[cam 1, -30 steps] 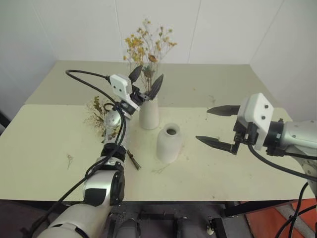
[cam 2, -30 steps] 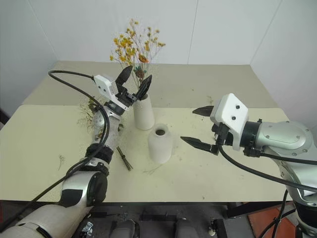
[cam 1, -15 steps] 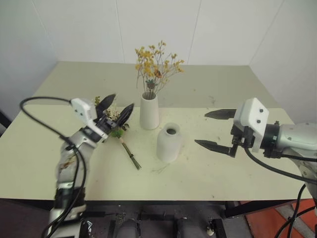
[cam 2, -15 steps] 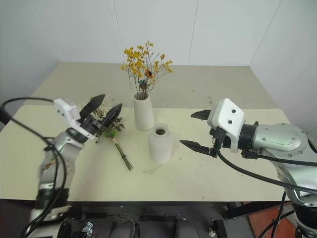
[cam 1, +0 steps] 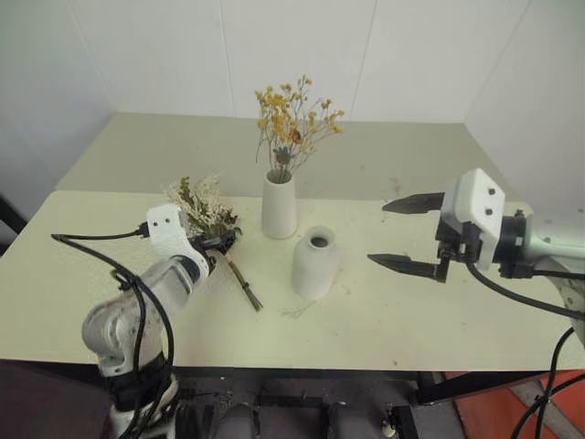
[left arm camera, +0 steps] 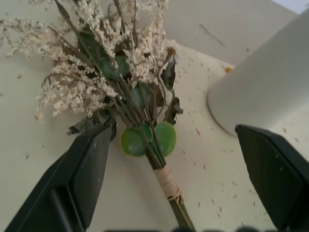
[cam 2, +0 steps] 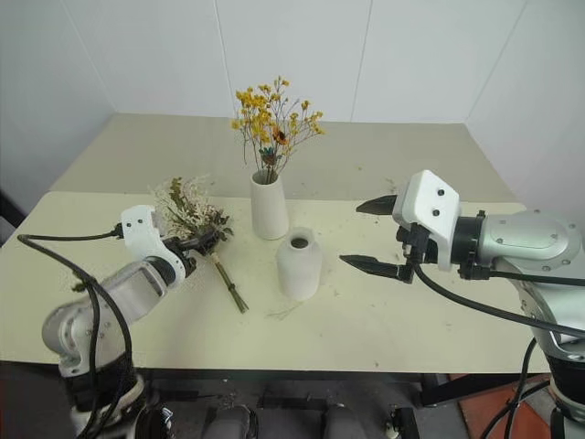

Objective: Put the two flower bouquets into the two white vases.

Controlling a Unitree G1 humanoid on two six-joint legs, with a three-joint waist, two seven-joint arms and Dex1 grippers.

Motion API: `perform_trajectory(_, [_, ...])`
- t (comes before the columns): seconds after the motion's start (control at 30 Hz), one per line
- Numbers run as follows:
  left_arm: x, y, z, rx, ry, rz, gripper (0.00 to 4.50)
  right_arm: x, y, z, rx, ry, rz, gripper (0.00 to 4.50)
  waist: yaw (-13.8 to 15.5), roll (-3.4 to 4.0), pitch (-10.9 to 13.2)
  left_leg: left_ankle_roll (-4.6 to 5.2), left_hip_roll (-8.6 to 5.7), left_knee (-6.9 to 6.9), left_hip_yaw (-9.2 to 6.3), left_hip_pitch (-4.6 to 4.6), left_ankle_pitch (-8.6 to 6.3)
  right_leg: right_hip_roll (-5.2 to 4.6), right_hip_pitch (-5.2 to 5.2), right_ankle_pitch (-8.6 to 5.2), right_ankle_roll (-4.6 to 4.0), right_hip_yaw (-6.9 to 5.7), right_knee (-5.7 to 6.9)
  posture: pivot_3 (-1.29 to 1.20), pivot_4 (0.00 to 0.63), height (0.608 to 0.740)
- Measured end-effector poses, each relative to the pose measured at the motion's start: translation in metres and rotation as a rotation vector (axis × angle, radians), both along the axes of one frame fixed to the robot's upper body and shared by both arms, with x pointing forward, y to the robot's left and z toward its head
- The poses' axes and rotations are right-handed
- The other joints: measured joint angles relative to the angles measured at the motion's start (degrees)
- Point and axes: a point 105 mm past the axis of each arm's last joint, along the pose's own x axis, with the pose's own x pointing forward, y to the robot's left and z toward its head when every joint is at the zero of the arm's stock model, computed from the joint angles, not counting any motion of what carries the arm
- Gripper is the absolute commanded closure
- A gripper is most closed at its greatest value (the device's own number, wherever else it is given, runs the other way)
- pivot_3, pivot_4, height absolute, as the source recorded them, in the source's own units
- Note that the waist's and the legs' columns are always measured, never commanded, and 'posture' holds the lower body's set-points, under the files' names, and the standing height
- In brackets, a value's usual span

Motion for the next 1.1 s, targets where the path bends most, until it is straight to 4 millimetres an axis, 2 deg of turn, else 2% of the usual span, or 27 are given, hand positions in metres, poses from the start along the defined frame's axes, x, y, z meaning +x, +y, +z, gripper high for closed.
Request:
perform_trajectory(0.13, [0.0, 0.005, -0.005, -0.001, 0.111, 0.069, 0.05, 0.001, 0.002, -0.004, -0.008, 0.016, 0.007, 0.0, -0.3, 0.0, 0.0, 0.0, 0.0, -0.07, 0.0, -0.07, 0.0, 0.0, -0.09, 0.0, -0.01, 0.01, -0.06, 0.0, 0.15, 0.74])
perform_trajectory(0.3, [0.006, -0.007, -0.028, -0.058, 0.249, 0.069, 0.05, 0.002, 0.003, -0.001, -0.007, 0.007, 0.009, 0.0, -0.4, -0.02, 0.0, -0.01, -0.02, -0.07, 0.0, -0.08, 0.0, -0.01, -0.09, 0.0, -0.02, 0.01, -0.06, 0.0, 0.15, 0.74])
perform_trajectory(0.43, [0.015, -0.015, -0.025, -0.08, 0.265, 0.043, 0.05, 0.003, 0.003, -0.001, -0.006, 0.004, 0.007, 0.0, -0.4, -0.02, 0.0, -0.01, -0.02, -0.07, 0.0, -0.09, 0.0, -0.01, -0.1, 0.0, -0.02, 0.0, -0.09, 0.0, 0.15, 0.74])
perform_trajectory(0.57, [0.024, -0.016, -0.029, -0.087, 0.285, 0.052, 0.85, 0.002, 0.003, -0.001, -0.006, 0.003, 0.008, 0.0, -0.5, -0.02, 0.0, -0.01, -0.02, -0.1, 0.01, -0.1, 0.0, -0.02, -0.11, 0.0, -0.02, 0.01, -0.12, 0.0, 0.15, 0.74])
perform_trajectory(0.7, [0.03, -0.019, -0.032, -0.126, 0.305, 0.035, 2.16, -0.001, 0.003, 0.003, -0.003, -0.005, 0.015, 0.0, -0.5, -0.02, 0.0, -0.01, -0.02, -0.09, 0.0, -0.14, 0.0, -0.02, -0.13, 0.0, -0.02, 0.01, -0.12, 0.0, 0.15, 0.74])
perform_trajectory(0.8, [0.035, -0.024, -0.026, -0.146, 0.29, 0.005, 3.11, -0.009, -0.003, 0.011, 0.002, -0.006, 0.021, 0.0, -0.2, -0.02, 0.0, -0.01, -0.02, -0.11, 0.0, -0.16, -0.01, -0.02, -0.12, 0.0, -0.01, -0.01, -0.18, 0.0, 0.15, 0.74])
perform_trajectory(0.93, [0.042, -0.025, -0.027, -0.158, 0.296, 0.005, 4.32, -0.019, -0.008, 0.017, 0.002, -0.008, 0.037, 0.0, -0.1, -0.02, 0.0, -0.02, -0.02, -0.11, 0.0, -0.16, -0.01, -0.02, -0.12, 0.0, -0.01, -0.01, -0.2, 0.0, 0.15, 0.74])
perform_trajectory(0.97, [0.043, -0.025, -0.028, -0.163, 0.299, 0.003, 4.43, -0.02, -0.009, 0.016, 0.001, 0.0, 0.036, 0.0, -0.1, -0.02, 0.0, -0.02, -0.02, -0.11, 0.0, -0.15, -0.01, -0.02, -0.11, 0.0, -0.01, -0.01, -0.19, 0.0, 0.15, 0.74])
perform_trajectory(1.1, [0.047, -0.024, -0.026, -0.168, 0.282, 0.008, 4.44, -0.023, -0.016, 0.01, -0.012, 0.029, 0.014, 0.0, -0.2, -0.02, 0.0, -0.02, -0.02, -0.11, 0.01, -0.15, -0.01, -0.02, -0.12, 0.0, -0.01, 0.01, -0.18, 0.0, 0.15, 0.74])
